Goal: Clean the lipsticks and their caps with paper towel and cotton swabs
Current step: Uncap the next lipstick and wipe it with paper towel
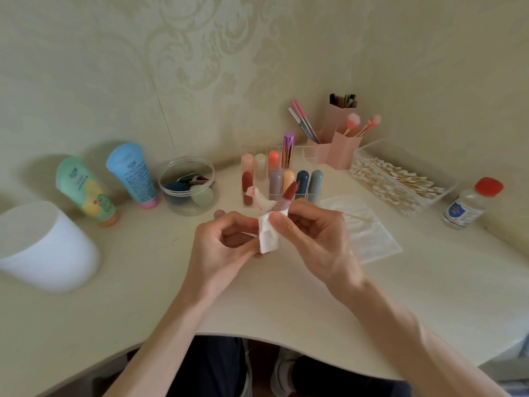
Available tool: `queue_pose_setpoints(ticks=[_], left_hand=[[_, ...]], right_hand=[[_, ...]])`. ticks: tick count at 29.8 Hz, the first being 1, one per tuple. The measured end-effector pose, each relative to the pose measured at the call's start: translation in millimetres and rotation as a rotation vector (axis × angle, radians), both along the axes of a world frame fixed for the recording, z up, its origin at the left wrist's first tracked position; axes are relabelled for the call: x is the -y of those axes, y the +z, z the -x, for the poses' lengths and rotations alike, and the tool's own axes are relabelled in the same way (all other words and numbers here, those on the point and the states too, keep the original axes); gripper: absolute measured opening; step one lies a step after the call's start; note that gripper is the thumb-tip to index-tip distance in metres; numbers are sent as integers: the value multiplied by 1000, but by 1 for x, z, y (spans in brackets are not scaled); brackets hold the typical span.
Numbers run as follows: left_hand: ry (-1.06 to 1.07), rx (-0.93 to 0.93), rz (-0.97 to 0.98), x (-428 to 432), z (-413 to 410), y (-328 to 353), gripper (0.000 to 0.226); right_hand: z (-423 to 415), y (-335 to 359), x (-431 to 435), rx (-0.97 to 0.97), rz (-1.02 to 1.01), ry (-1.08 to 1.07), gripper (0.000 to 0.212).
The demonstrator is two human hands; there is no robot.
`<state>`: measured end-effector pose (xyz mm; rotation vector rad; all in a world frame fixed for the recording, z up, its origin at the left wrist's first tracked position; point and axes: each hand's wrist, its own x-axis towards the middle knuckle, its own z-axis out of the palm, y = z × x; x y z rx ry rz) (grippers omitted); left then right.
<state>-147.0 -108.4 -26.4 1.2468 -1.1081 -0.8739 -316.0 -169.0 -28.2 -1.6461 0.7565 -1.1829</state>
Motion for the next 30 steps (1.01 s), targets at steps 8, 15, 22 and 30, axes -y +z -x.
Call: queue_pose_setpoints(ticks=[8, 15, 22, 30], left_hand=[[37, 17, 27, 0, 0, 0, 13], [-75, -56, 18, 1, 1, 0, 22], [-99, -173, -32, -1, 1, 7, 43], [-86, -135, -35, 1, 1, 4, 24]], right_hand=[[1, 1, 0, 17, 6, 30, 22], [4, 6, -1, 71, -73, 63, 18], [5, 5, 0, 70, -100, 51, 18], [3, 4, -1, 34, -66, 42, 25]])
